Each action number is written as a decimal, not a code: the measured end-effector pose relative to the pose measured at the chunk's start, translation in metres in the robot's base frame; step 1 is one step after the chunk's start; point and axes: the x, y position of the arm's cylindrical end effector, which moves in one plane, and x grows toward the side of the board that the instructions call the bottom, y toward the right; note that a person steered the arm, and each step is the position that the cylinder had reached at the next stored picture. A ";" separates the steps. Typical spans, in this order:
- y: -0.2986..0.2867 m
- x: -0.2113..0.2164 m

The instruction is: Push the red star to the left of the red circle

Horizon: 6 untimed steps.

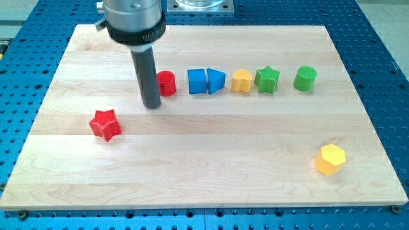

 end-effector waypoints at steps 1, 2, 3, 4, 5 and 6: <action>-0.035 0.085; -0.096 0.082; -0.097 0.056; -0.064 0.053; -0.056 0.024; -0.054 -0.027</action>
